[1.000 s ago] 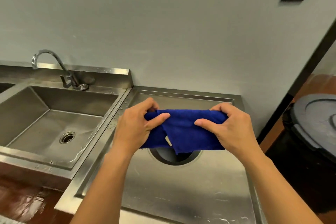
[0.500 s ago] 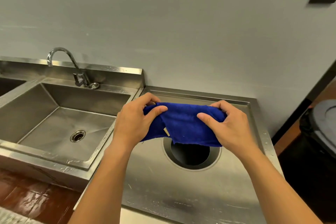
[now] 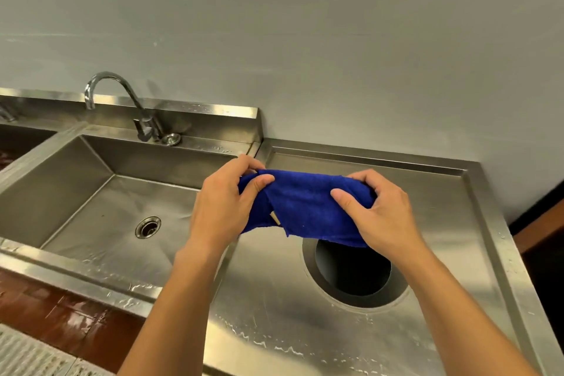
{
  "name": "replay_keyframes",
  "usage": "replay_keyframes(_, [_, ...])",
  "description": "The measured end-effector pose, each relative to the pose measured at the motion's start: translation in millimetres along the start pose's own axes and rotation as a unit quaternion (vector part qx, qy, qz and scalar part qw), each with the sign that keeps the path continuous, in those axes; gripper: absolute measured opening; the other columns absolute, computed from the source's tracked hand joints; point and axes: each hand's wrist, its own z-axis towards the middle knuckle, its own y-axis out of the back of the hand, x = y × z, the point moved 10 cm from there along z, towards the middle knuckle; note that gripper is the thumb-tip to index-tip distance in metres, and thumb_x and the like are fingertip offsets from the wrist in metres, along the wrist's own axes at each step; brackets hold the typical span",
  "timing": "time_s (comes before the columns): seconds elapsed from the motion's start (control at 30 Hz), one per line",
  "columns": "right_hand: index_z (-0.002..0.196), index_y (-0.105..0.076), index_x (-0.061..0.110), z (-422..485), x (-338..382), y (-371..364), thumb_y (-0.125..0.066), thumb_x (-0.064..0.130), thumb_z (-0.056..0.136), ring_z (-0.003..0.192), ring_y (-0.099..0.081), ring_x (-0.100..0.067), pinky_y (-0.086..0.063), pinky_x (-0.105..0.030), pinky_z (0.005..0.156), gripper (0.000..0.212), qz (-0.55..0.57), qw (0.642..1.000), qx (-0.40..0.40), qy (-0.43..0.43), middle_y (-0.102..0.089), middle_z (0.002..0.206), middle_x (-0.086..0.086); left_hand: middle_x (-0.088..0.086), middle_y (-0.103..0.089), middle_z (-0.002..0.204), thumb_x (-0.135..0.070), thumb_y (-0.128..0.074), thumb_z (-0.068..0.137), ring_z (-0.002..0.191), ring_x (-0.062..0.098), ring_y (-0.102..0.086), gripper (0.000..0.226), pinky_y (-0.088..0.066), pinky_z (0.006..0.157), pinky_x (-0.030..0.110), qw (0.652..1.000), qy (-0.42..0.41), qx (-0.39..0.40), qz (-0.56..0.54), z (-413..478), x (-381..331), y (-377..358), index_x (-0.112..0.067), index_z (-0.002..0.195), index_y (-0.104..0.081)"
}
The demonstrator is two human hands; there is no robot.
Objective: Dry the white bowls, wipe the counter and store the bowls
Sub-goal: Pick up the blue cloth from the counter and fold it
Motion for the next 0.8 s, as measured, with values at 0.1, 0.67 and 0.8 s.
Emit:
replay_keyframes(0.1, [0.097, -0.064, 0.041, 15, -10, -24, -0.072, 0.040, 0.090, 0.094, -0.062, 0.007, -0.046, -0.005, 0.068, 0.010, -0.013, 1.000, -0.006, -0.023, -0.067, 0.097, 0.032, -0.027, -0.066, 0.091, -0.026, -0.069, 0.100, 0.093, -0.016, -0.061, 0.009, -0.044, 0.077, 0.000, 0.999, -0.005, 0.018, -0.026, 23, 30, -8, -0.034, 0.102, -0.065])
replay_keyframes(0.67, [0.108, -0.068, 0.036, 82, -127, -126, -0.074, 0.030, 0.090, 0.097, -0.064, 0.005, -0.047, -0.006, 0.078, 0.020, -0.031, 0.985, -0.063, -0.158, -0.070, 0.100, 0.026, -0.037, -0.069, 0.081, -0.035, -0.076, 0.097, 0.088, -0.021, -0.061, 0.018, -0.042, 0.073, 0.000, 0.989, 0.083, 0.095, -0.073, 100, 192, -104, -0.048, 0.092, -0.065])
replay_keyframes(0.8, [0.110, -0.063, 0.042, 84, -173, -149, -0.072, 0.031, 0.090, 0.099, -0.060, 0.011, -0.044, 0.000, 0.075, 0.024, -0.026, 0.980, -0.068, -0.185, -0.066, 0.101, 0.030, -0.030, -0.065, 0.084, -0.038, -0.073, 0.098, 0.084, -0.023, -0.059, 0.007, -0.040, 0.071, -0.003, 0.989, 0.100, 0.103, -0.036, 98, 220, -139, -0.039, 0.102, -0.067])
